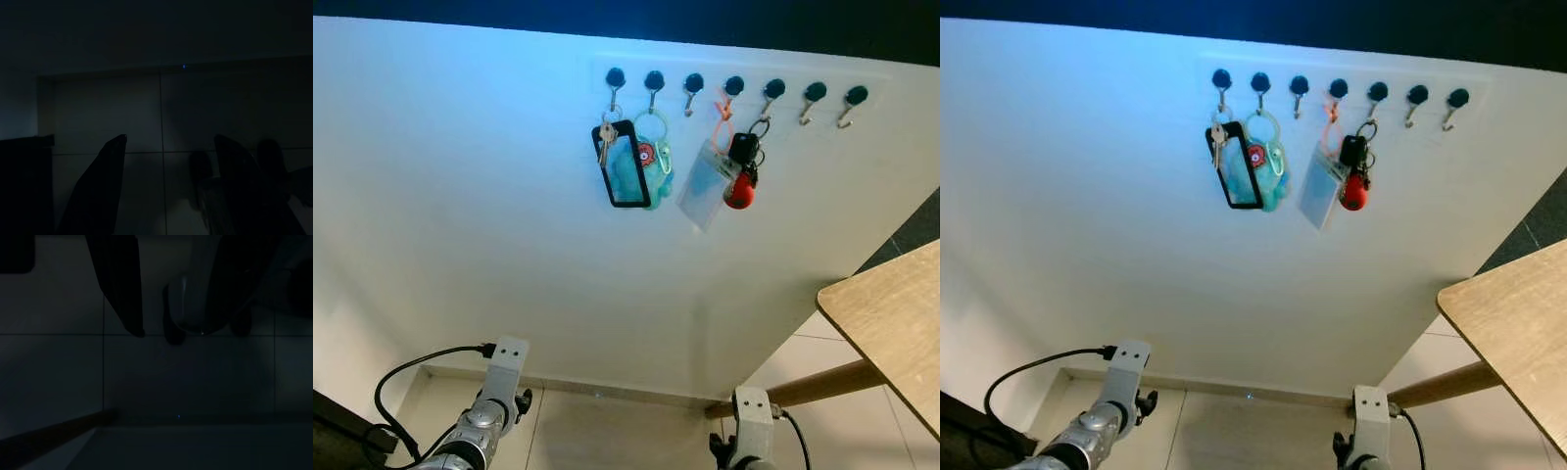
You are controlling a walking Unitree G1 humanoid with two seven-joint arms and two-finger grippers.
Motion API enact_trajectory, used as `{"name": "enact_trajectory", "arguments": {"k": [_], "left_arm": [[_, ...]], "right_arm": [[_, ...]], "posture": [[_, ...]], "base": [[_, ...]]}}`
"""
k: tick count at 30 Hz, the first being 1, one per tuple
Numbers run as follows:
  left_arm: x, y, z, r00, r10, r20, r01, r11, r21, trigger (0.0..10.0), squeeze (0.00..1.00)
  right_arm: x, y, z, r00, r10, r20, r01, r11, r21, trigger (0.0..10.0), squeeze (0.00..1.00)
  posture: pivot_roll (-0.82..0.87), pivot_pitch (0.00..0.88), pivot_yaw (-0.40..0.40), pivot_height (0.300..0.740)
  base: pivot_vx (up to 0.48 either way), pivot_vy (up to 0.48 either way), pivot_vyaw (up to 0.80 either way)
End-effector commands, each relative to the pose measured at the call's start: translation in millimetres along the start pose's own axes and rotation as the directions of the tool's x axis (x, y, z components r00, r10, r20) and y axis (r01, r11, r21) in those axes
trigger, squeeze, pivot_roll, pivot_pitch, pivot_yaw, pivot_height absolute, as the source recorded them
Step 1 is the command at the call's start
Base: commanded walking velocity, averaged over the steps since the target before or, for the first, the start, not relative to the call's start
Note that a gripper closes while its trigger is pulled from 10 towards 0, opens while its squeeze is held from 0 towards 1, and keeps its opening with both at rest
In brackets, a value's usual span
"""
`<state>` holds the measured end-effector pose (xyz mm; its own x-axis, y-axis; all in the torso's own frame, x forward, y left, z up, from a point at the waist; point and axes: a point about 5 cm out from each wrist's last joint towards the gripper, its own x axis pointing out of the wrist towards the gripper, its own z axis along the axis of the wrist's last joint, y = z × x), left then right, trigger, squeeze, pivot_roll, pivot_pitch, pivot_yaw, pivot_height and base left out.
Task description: Hang keys on a hook
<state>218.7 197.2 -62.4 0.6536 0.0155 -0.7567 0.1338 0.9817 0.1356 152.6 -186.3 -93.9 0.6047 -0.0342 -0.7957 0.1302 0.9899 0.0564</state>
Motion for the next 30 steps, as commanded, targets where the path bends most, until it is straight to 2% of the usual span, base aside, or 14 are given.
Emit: {"name": "enact_trajectory", "arguments": {"k": [1, 6, 11, 13, 17, 20, 24, 26, 30], "left_arm": [[0.1, -3.4, -2, 1.0, -0.002, -0.011, 0.002, 1.0, -0.014, 10.0, 0.0], [-0.3, 0.6, -3, 1.0, 0.021, -0.014, -0.021, 0.999, -0.027, 10.0, 0.0], [-0.1, 2.1, -3, 0.999, 0.049, -0.02, -0.05, 0.995, -0.088, 10.0, 0.0], [-1.5, 5.8, -9, 0.997, 0.063, -0.047, -0.069, 0.99, -0.125, 10.0, 0.0], [-2.6, 7.1, -16, 0.994, 0.065, -0.084, -0.073, 0.994, -0.087, 10.0, 0.0], [-1.8, 7.4, -12, 0.995, 0.067, -0.076, -0.074, 0.993, -0.094, 10.0, 0.0], [-0.4, 4.6, -7, 0.997, 0.053, -0.063, -0.059, 0.993, -0.099, 10.0, 0.0], [0.0, 1.6, -7, 0.997, 0.043, -0.065, -0.048, 0.995, -0.084, 10.0, 0.0], [0.5, -1.7, -6, 0.997, 0.044, -0.065, -0.051, 0.991, -0.121, 10.0, 0.0]], "right_arm": [[-1.3, -3.4, -4, 1.0, -0.003, -0.018, 0.003, 1.0, 0.001, 10.0, 0.0], [-1.3, -7.2, -2, 1.0, -0.011, -0.013, 0.011, 1.0, -0.001, 10.0, 0.0], [-1.2, -8.1, -2, 1.0, -0.006, -0.022, 0.005, 0.999, -0.041, 10.0, 0.0], [0.2, -9.3, 4, 1.0, -0.021, -0.002, 0.021, 0.999, -0.047, 10.0, 0.0], [3.0, -11.6, 19, 0.997, -0.049, 0.053, 0.051, 0.998, -0.033, 10.0, 0.0], [4.2, -10.1, 24, 0.997, -0.045, 0.068, 0.048, 0.997, -0.055, 10.0, 0.0], [7.9, -3.8, 43, 0.99, -0.038, 0.135, 0.045, 0.998, -0.048, 10.0, 0.0], [8.8, -0.8, 46, 0.99, -0.026, 0.141, 0.032, 0.999, -0.036, 10.0, 0.0], [8.7, 4.0, 41, 0.993, 0.002, 0.121, 0.004, 0.999, -0.05, 10.0, 0.0]], "posture": [[0.07, 0.012, -0.053, 0.74], [0.08, 0.021, -0.059, 0.74], [0.09, 0.022, -0.064, 0.74], [0.05, 0.0, -0.028, 0.74], [0.06, 0.0, -0.033, 0.74], [0.05, 0.004, -0.032, 0.74], [0.03, 0.0, -0.022, 0.74], [0.03, 0.0, -0.031, 0.74], [0.04, 0.0, -0.039, 0.74]], "base": [[0.0, 0.0, 0.0], [0.0, 0.0, 0.0], [0.0, 0.0, 0.0], [0.0, 0.0, 0.0], [0.0, 0.0, 0.0], [0.0, 0.0, 0.0], [0.0, 0.0, 0.0], [0.0, 0.0, 0.0], [0.0, 0.0, 0.0]]}}
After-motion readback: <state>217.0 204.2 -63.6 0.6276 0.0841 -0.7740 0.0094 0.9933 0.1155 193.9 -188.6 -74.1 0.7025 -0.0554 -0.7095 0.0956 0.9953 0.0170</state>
